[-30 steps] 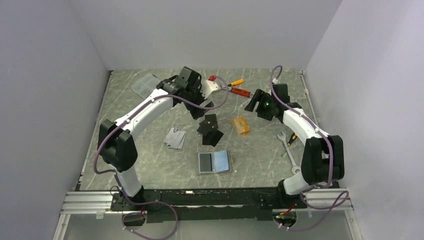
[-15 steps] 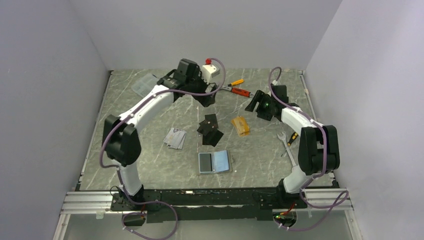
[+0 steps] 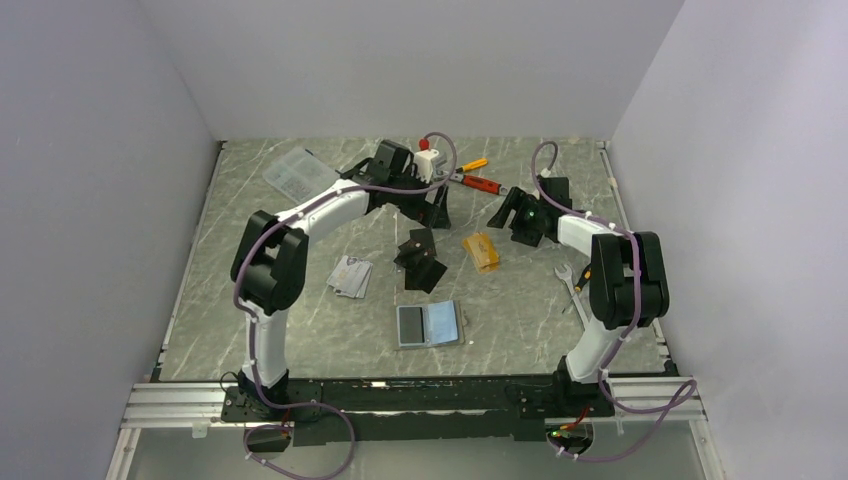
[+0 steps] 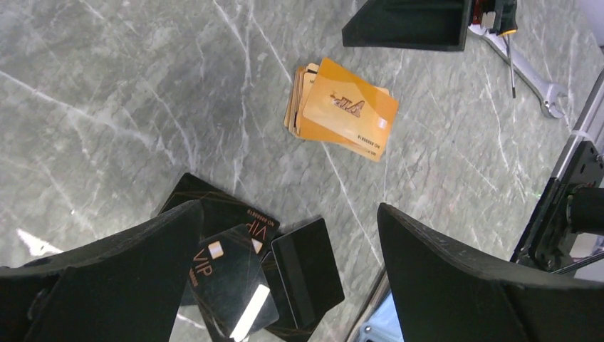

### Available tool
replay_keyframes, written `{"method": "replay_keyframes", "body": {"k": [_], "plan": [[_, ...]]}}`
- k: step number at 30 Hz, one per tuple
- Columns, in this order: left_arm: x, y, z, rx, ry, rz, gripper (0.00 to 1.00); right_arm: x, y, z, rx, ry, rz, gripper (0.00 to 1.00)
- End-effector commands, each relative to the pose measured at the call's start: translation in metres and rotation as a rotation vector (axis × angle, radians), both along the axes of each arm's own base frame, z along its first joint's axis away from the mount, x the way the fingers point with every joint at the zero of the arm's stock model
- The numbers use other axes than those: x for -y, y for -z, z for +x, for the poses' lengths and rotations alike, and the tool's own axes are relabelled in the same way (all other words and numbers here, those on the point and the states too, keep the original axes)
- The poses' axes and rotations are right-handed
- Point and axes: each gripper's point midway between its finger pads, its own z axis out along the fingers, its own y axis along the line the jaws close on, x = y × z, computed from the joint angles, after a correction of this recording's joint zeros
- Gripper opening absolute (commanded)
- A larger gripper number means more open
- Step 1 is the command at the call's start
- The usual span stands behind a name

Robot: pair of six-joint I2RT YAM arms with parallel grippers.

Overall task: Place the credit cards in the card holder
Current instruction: Pick up the credit card from the center of the board.

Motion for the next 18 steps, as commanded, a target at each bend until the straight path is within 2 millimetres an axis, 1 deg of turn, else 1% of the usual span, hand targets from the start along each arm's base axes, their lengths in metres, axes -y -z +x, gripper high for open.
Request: {"method": "replay_keyframes", "body": {"k": [1,2,4,7,13,18], "plan": [[0.019,0.001,0.007,-0.065,0.003,-0.07,0.99,-0.001,0.002,0.004,0.04,-0.014,0.025,0.8],[0.02,0.005,0.008,-0.074,-0.002,-0.069,0.99,-0.002,0.004,0.002,0.031,-0.013,0.035,0.8],[0.022,0.01,0.01,-0.085,-0.009,-0.074,0.99,-0.006,0.003,0.005,0.045,-0.025,0.059,0.8],[0.024,0.015,0.012,-0.098,-0.017,-0.076,0.99,-0.013,0.006,-0.001,0.026,-0.036,0.101,0.8],[0.036,0.017,0.021,-0.075,-0.004,-0.133,0.99,-0.025,0.016,-0.027,-0.016,-0.058,0.101,0.78],[0.048,0.025,0.031,-0.056,0.019,-0.137,0.99,-0.034,0.026,-0.049,-0.061,-0.063,0.122,0.75]]}}
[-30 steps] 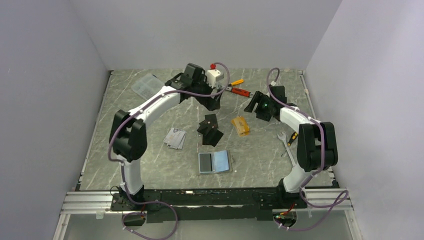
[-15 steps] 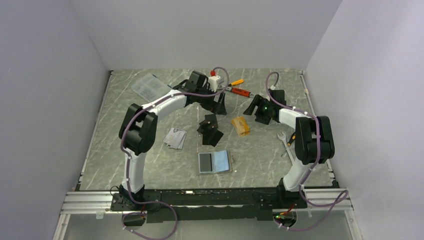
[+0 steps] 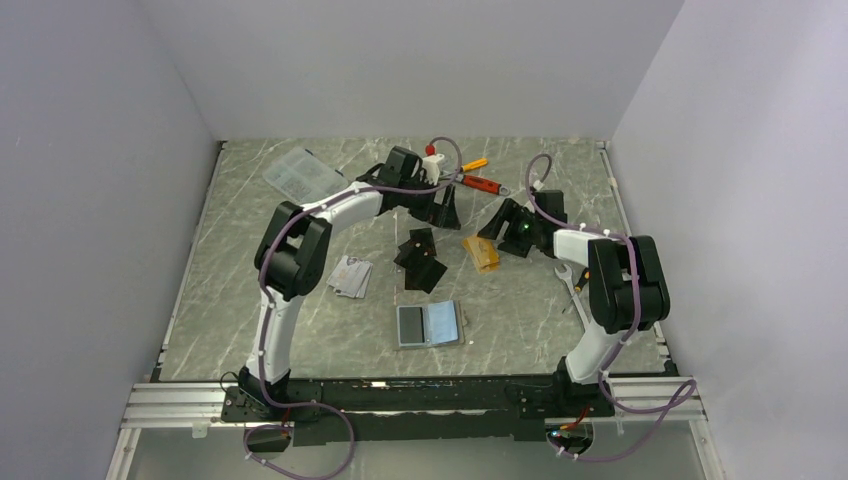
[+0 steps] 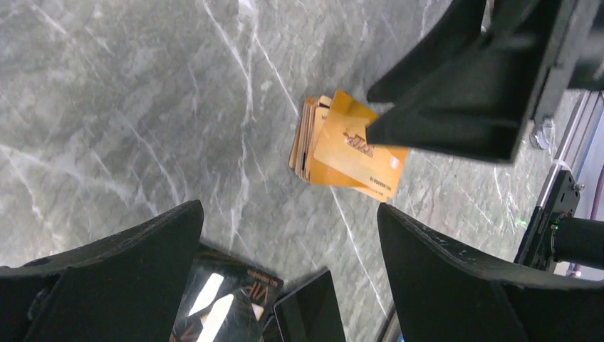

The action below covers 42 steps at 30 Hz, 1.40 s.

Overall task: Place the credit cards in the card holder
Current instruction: Pick up the credit card from the center of the board.

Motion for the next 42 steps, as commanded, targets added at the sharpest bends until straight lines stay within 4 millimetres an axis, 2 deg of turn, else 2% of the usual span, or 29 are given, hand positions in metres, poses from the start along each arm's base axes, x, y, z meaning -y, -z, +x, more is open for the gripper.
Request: {"method": "replay_keyframes", "body": {"k": [1,6,14,18,21,26,33,42], "plan": [[0.023,-0.013,0.017,0.059,0.034,-0.061,0.99,-0.008,0.016,-0.031,-0.082,-0.006,0.014,0.75],[0.035,-0.007,0.025,0.042,0.054,-0.084,0.98,-0.019,0.023,-0.051,-0.114,-0.024,0.015,0.73],[0.051,0.002,0.018,0.018,0.111,-0.11,0.95,-0.03,0.025,-0.072,-0.141,-0.03,0.008,0.71],[0.056,0.005,0.015,0.01,0.136,-0.118,0.93,-0.026,0.027,-0.075,-0.151,-0.013,-0.015,0.71],[0.056,0.003,0.012,0.006,0.139,-0.11,0.87,-0.014,0.024,-0.069,-0.144,0.021,-0.033,0.7],[0.037,-0.001,0.007,0.088,0.122,-0.05,0.83,0.004,0.019,-0.056,-0.126,0.072,-0.025,0.66],[0.026,0.003,0.004,0.17,0.143,0.047,0.8,-0.007,0.005,-0.037,-0.078,0.034,0.055,0.6],[0.039,0.002,0.001,0.291,0.179,0.116,0.78,-0.012,0.019,-0.032,-0.106,0.034,0.088,0.51]]}}
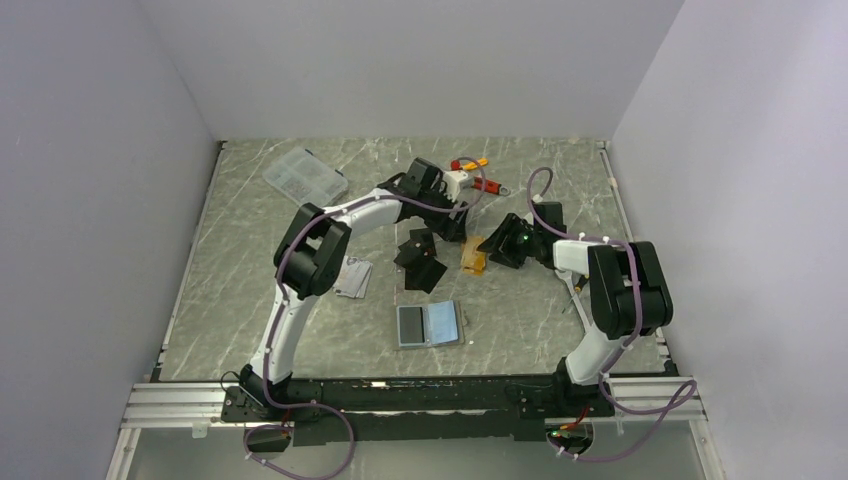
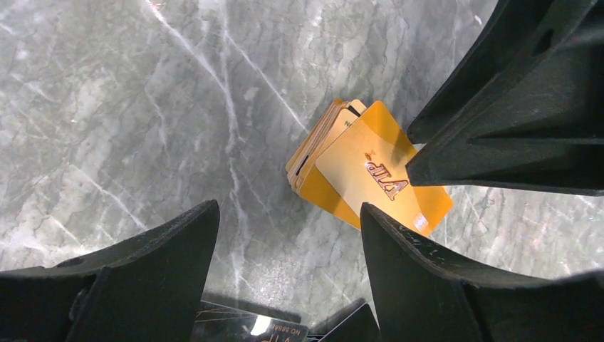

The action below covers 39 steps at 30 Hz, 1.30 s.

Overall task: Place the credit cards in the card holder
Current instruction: Pick up the credit card from the center of the board.

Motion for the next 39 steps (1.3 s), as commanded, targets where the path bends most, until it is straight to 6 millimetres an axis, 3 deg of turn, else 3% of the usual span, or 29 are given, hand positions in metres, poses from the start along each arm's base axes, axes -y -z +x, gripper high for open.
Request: {"method": "replay_keyframes", "body": {"k": [1,20,27,34,39], "plan": [[0.013,-0.036,0.0,0.164,0.047,0.013,0.78,0.001,0.012,0.004,-0.025,0.012,0.001,0.5],[0.026,-0.018,-0.022,0.276,0.134,0.106,0.76,0.006,0.027,-0.007,-0.063,0.035,0.008,0.45],[0.025,-0.032,-0.021,0.279,0.136,0.101,0.78,0.007,0.032,-0.01,-0.075,0.036,0.005,0.43],[0.009,-0.063,-0.008,0.283,0.106,0.064,0.82,0.007,0.042,-0.015,-0.097,0.043,0.004,0.39],[0.004,-0.061,0.002,0.292,0.084,0.073,0.82,0.008,0.042,-0.015,-0.097,0.045,0.003,0.38]]}}
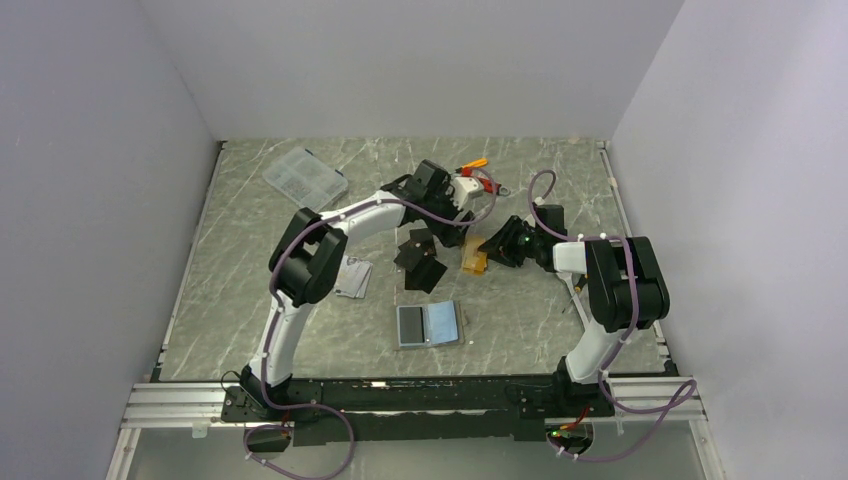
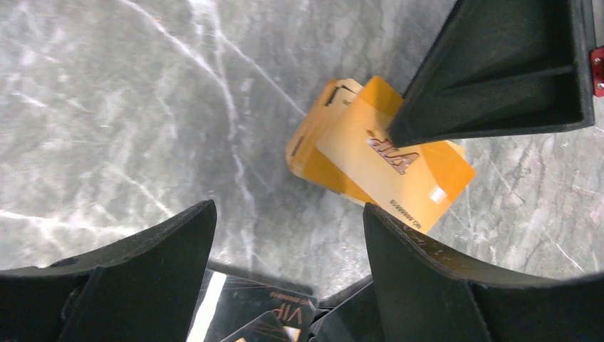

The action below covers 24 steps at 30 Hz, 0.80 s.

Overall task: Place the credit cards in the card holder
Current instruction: Pick up the credit card from the center of the board.

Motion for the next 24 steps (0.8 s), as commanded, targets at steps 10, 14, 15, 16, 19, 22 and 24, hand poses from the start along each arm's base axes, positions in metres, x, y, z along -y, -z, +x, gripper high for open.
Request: {"method": "replay_keyframes", "body": {"k": [10,14,15,16,19,22,24], "plan": [[0.012,-0.033,0.023,0.106,-0.008,-0.056,0.81,0.012,0.037,-0.024,-0.118,0.028,-0.071,0.36],[0.014,-0.031,0.019,0.107,0.003,-0.057,0.81,0.012,0.039,-0.025,-0.125,0.032,-0.068,0.35],[0.015,-0.03,0.018,0.109,0.008,-0.052,0.81,0.011,0.039,-0.025,-0.124,0.032,-0.068,0.35],[0.015,-0.028,0.017,0.109,0.011,-0.048,0.81,0.012,0.04,-0.025,-0.127,0.033,-0.068,0.35],[0.016,-0.023,0.016,0.122,0.014,-0.029,0.8,0.012,0.041,-0.027,-0.132,0.034,-0.067,0.34],[0.016,-0.018,0.015,0.137,0.02,-0.01,0.8,0.012,0.041,-0.028,-0.133,0.035,-0.066,0.33],[0.018,-0.015,0.013,0.145,0.026,0.002,0.8,0.012,0.041,-0.028,-0.131,0.036,-0.065,0.33]]}}
